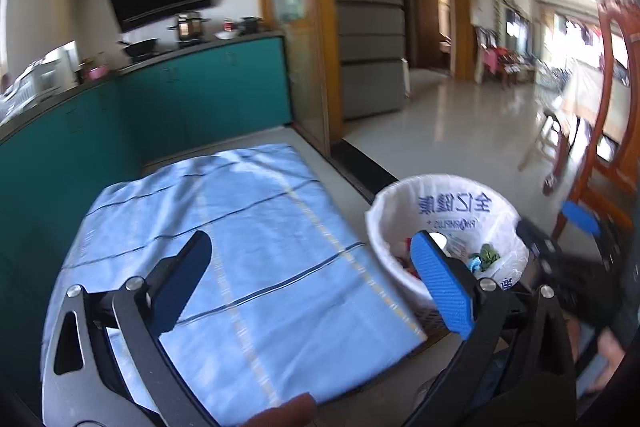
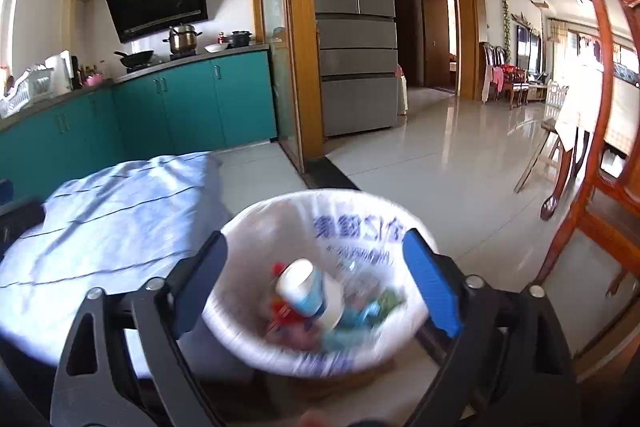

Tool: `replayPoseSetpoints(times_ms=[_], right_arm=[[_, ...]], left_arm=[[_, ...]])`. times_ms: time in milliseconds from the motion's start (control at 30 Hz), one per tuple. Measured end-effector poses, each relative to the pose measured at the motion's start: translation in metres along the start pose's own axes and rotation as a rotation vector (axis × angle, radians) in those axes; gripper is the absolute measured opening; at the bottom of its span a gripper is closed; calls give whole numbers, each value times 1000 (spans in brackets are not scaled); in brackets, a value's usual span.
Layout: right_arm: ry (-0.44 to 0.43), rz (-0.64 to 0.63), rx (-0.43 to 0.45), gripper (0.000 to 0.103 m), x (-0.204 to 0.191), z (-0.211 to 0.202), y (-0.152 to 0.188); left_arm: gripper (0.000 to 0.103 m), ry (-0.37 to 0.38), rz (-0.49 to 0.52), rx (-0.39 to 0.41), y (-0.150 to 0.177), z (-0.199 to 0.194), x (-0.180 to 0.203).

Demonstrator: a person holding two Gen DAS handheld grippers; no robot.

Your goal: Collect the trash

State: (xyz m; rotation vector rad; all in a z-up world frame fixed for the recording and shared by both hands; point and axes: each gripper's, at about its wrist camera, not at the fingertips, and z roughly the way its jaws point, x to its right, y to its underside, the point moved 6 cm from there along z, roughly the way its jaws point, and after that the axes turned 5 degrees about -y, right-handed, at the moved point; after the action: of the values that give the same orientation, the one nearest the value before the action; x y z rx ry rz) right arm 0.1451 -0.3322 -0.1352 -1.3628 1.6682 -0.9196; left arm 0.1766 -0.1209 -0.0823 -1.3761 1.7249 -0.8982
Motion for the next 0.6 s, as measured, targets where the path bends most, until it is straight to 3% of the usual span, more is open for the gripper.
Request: replayPoseSetpoints(times_ms=[200,267,600], right_arm=[[52,-86,79,95,-30,-70,-15],[45,-76,107,99,-36,-87,-20],[-17,-85,132,99,-72,-140,-29]], left_arm=[[100,-36,-37,56,3,-66,-36],[100,-33,-28,70,3,-82,-41],[100,-96,-36,106,14,-138,-80]])
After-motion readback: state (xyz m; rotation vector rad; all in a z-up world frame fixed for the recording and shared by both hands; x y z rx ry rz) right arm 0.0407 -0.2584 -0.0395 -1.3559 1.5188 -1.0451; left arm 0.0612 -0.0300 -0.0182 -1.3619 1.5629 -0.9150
